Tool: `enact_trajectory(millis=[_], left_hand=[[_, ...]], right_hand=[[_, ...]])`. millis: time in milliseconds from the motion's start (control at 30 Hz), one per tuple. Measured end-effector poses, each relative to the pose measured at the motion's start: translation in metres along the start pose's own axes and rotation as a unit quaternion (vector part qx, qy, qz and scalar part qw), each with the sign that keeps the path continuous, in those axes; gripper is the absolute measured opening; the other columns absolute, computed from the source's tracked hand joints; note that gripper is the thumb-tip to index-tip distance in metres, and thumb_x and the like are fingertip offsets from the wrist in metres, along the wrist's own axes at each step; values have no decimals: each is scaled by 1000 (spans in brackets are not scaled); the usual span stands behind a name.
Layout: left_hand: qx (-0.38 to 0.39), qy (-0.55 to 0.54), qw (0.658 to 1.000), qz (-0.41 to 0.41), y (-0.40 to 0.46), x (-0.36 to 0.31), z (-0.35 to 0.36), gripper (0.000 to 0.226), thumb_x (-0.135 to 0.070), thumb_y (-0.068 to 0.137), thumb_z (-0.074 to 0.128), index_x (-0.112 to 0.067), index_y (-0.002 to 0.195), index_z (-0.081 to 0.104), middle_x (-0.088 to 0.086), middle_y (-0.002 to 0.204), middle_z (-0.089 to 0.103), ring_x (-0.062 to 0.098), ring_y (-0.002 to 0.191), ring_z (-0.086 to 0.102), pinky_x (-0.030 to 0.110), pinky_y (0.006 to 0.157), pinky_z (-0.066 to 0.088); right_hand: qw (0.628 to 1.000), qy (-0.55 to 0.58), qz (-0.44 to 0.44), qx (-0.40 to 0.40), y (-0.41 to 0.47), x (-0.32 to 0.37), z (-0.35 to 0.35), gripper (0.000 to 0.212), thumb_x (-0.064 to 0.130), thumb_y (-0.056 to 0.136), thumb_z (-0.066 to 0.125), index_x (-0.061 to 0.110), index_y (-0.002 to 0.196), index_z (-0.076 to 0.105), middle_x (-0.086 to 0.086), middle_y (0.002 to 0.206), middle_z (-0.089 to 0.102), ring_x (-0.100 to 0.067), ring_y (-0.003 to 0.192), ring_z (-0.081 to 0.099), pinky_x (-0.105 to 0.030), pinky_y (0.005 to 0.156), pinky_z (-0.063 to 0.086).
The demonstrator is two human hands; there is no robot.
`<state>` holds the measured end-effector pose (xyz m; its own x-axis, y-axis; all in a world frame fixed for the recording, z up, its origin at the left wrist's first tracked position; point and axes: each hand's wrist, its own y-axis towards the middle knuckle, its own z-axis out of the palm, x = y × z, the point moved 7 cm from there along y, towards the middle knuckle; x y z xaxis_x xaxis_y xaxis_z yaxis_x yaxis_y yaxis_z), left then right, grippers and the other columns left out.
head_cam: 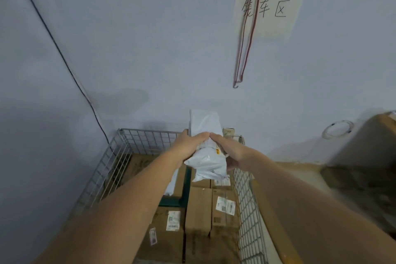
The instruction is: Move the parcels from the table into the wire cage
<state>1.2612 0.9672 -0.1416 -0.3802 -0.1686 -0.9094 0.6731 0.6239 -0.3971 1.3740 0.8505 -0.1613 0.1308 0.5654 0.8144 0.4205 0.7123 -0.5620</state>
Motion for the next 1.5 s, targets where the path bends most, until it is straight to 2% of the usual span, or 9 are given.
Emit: enact_trajectory(millis=[200,333,433,633,767,867,967,1367,1500], left_hand=[[20,-8,997,-70,101,84,-14,78,-56,72,86,-25,138,57,4,118,76,24,102,76,51,92,62],[12,-3,990,-137,133,171,-37,39,-31,93,78,-20,127,63,7,118,75,26,107,73,49,100,58],[14,-23,979,-203,146,253,-58,25,-26,95,76,-22,117,64,5,106,77,23,93,74,37,81,63],[10,3,959,-285,167,427,-87,53,-25,88,83,-23,136,60,5,121,74,27,111,70,50,100,58],[-18,22,947,-319,177,516,-95,68,-47,69,93,-26,125,62,3,112,74,23,95,73,46,80,65],[-28,34,941,-337,181,549,-96,46,-36,85,84,-23,118,56,8,108,69,18,76,63,31,61,54],[-42,45,940,-335,194,576,-91,32,-29,92,78,-12,114,61,6,94,66,14,69,61,22,56,49],[-19,92,951,-294,226,598,-79,50,-41,94,73,-12,130,57,10,124,68,28,106,67,34,75,59],[36,145,956,-251,218,563,-96,53,-27,100,68,-14,146,46,-1,144,57,24,129,57,47,110,48]], right_hand=[[997,66,45,-21,116,-56,18,83,71,82,69,7,133,59,-12,110,78,-28,94,78,-41,74,66],[990,85,110,-10,175,-123,66,73,64,88,70,15,133,42,-7,115,71,-25,97,75,-41,76,65],[986,62,153,-4,215,-183,109,70,61,87,74,17,130,41,-3,112,69,-22,96,73,-39,72,64],[975,41,210,54,269,-298,203,28,47,91,71,21,98,70,-3,92,74,-12,76,75,-25,72,61],[970,-3,236,56,302,-382,246,34,52,89,71,20,101,73,-14,104,77,-29,98,76,-48,97,60],[970,-43,234,40,317,-407,262,55,59,89,67,12,117,63,-5,108,71,-21,91,70,-33,72,58],[972,-82,221,19,329,-424,266,43,40,101,62,13,127,41,-7,119,61,-20,102,61,-30,80,45],[948,-276,156,-4,347,-428,268,60,25,100,58,7,152,35,-13,140,53,-31,126,58,-35,97,48],[948,-283,144,19,328,-407,264,57,24,101,57,7,152,41,-14,151,47,-29,135,50,-34,110,41]])
